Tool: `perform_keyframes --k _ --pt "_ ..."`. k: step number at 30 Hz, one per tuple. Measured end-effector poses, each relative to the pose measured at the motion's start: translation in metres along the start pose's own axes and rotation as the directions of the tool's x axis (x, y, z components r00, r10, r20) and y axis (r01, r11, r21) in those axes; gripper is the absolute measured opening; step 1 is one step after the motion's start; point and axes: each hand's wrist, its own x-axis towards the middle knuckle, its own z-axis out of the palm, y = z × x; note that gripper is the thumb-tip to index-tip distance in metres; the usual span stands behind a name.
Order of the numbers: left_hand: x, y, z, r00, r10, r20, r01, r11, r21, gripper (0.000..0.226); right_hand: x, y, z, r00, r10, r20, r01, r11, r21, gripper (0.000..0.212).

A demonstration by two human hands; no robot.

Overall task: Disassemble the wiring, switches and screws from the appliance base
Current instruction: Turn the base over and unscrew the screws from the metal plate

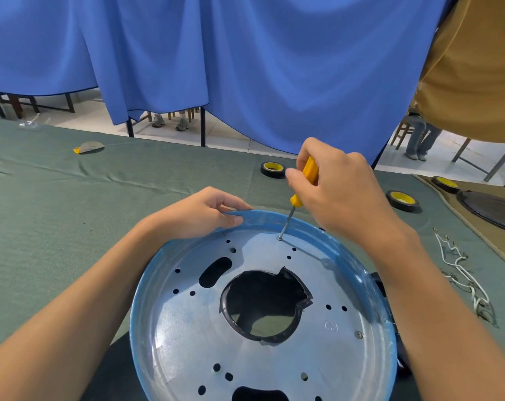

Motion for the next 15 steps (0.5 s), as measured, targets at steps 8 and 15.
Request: perform_keyframes --k 8,15 --pt "0.0009 -0.0013 -0.0002 1.000 0.009 0.003 -0.010 1.000 0.012 0.028 -0.0013 -0.0022 -0.0036 0.998 0.058 -0.013 -0.059 0.996 -0.073 0.041" --pt "0.0010 -0.0033 -0.0007 1.000 0.001 0.005 -0.001 1.000 0.006 0.028 0.0009 0.0006 -0.0017 0.994 0.078 0.074 -0.080 0.996 0.036 0.020"
